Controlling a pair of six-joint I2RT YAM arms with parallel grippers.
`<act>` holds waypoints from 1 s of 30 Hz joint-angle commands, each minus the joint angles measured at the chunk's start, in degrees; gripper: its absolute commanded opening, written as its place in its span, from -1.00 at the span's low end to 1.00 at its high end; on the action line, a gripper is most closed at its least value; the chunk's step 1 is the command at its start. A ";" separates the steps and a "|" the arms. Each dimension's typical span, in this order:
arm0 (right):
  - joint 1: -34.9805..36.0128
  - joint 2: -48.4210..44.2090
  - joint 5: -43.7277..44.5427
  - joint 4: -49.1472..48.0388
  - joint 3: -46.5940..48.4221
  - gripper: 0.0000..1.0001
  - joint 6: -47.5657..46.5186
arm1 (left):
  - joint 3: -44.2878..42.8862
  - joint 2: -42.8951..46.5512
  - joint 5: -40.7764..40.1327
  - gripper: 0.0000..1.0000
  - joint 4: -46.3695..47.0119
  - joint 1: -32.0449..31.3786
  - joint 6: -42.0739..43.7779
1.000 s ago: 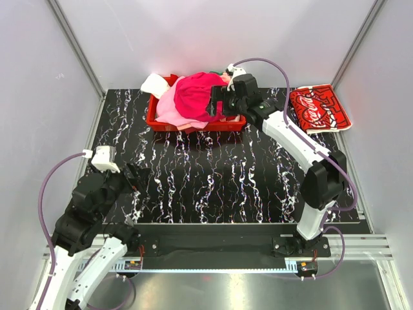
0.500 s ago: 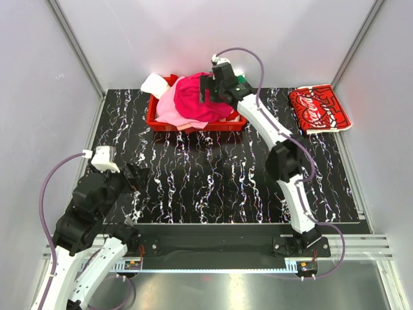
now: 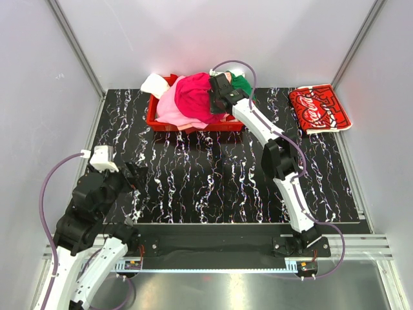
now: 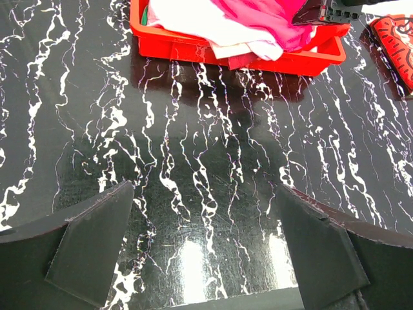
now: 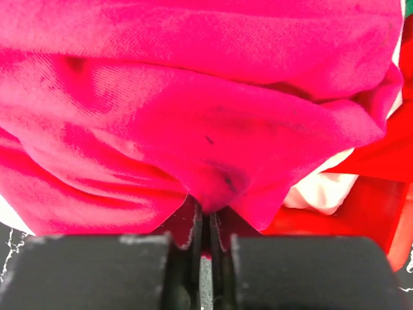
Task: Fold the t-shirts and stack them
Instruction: Grab the tshirt from the pile, then move the tshirt to the center of the board
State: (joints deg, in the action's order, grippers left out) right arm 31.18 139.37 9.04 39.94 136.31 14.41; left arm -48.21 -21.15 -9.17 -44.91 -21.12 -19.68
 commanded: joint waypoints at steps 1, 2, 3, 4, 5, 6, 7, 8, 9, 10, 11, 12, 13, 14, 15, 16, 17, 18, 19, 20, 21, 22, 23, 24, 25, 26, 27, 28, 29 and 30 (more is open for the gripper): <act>0.11 -4.98 2.30 0.31 0.88 -1.00 -0.88 | 0.13 -0.48 0.55 0.97 3.33 0.73 0.87; 0.20 -6.12 2.56 1.35 2.19 -1.00 -0.97 | 0.13 -0.56 0.64 0.97 3.42 0.91 0.87; 0.29 -6.82 2.74 2.15 3.16 -1.00 -1.23 | 0.13 -0.56 0.64 0.97 3.33 1.17 0.87; 0.46 -7.44 2.83 2.85 5.78 -1.00 -1.32 | 0.22 -0.56 0.64 0.97 3.42 1.35 0.87; 0.90 -8.67 2.74 4.43 7.46 -1.00 -1.67 | 0.22 -0.65 0.73 0.97 3.42 1.44 0.87; 1.25 -9.29 2.22 5.14 9.13 -1.00 -2.28 | 0.22 -0.65 0.73 0.98 3.42 1.61 0.87; 1.43 -10.16 0.91 5.41 12.45 -1.00 -2.46 | 0.22 -0.74 0.73 0.97 3.42 1.87 0.87; 1.78 -12.61 -3.28 4.89 13.44 -0.99 -2.55 | 0.22 -0.74 0.73 0.97 3.42 1.96 0.87; 1.78 -14.29 -5.59 4.10 13.98 -0.96 -2.11 | 0.22 -0.74 0.64 0.97 3.42 2.05 0.87; 1.78 -16.22 -7.61 2.87 13.46 -0.92 -1.59 | 0.22 -0.91 0.64 0.97 3.42 2.14 0.87; 1.78 -20.67 -8.76 0.16 12.67 -0.88 -0.80 | 0.22 -0.91 0.56 0.98 3.42 2.14 0.79; 1.78 -23.33 -8.77 -1.52 11.36 -0.81 0.43 | 0.22 -0.91 0.38 0.98 3.33 2.14 0.79; 1.78 -25.97 -8.77 -3.10 7.95 -0.76 0.70 | 0.22 -1.00 0.38 0.97 3.33 2.23 0.79; 1.78 -31.39 -8.08 -5.38 6.00 -0.72 0.79 | 0.22 -1.09 0.38 0.97 3.33 2.23 0.79; 1.78 -33.96 -6.24 -5.92 4.16 -0.71 0.96 | 0.13 -1.18 0.38 0.97 3.25 2.23 0.79; 1.78 -36.69 -3.70 -5.84 -0.30 -0.73 1.05 | 0.13 -1.18 0.29 0.97 3.24 2.23 0.79; 1.69 -41.93 2.76 -5.23 -3.13 -0.74 1.14 | 0.13 -1.26 0.29 0.97 3.16 2.32 0.79; 1.61 -44.77 6.31 -4.70 -6.46 -0.90 1.49 | 0.13 -1.18 0.29 0.97 3.24 2.32 0.79; 1.52 -47.58 9.82 -4.09 -14.41 -0.85 1.84 | 0.13 -1.18 0.21 0.97 3.24 2.32 0.79; 1.08 -52.31 16.38 -0.78 -18.32 -0.62 2.89 | 0.13 -1.18 0.20 0.97 3.24 2.40 0.79; 0.03 -54.10 17.75 2.47 -22.02 0.28 7.08 | 0.13 -1.35 0.38 0.97 3.24 2.40 0.79; -3.28 -55.25 17.16 6.51 -28.14 0.98 9.55 | 0.04 -1.70 0.55 0.97 3.33 2.40 0.87; -4.71 -55.87 17.50 15.34 -30.82 0.99 11.75 | 0.04 -2.14 1.16 0.98 3.51 2.40 1.05; -5.94 -56.14 18.20 19.26 -33.45 0.99 16.74 | -0.13 -2.84 3.52 0.97 3.68 2.40 1.14; -7.35 -56.49 19.34 22.25 -39.57 1.00 18.44 | -0.31 -4.94 5.11 0.98 4.03 2.40 1.22; -7.36 -59.01 19.87 24.55 -43.20 0.99 19.59 | -0.40 -6.61 6.78 0.97 4.04 2.40 0.96; -7.36 -60.87 19.79 23.96 -46.98 0.99 21.25 | -0.75 -8.37 10.71 0.97 4.04 2.23 0.79; -7.36 -63.15 17.27 22.65 -54.32 1.00 21.62 | -1.18 -12.39 12.40 0.97 3.86 1.97 0.79; -7.36 -67.43 15.85 20.37 -57.35 1.00 22.84 | -1.45 -14.43 13.81 0.97 3.43 1.53 0.70; -7.36 -69.30 15.05 20.52 -59.56 0.99 24.07 | -1.71 -16.28 14.52 0.97 3.25 -0.56 -0.87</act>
State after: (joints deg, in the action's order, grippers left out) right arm 23.59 73.69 24.36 53.39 84.40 31.33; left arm -48.47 -31.59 -2.13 -43.31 -19.35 -19.55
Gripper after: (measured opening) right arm 0.993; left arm 0.987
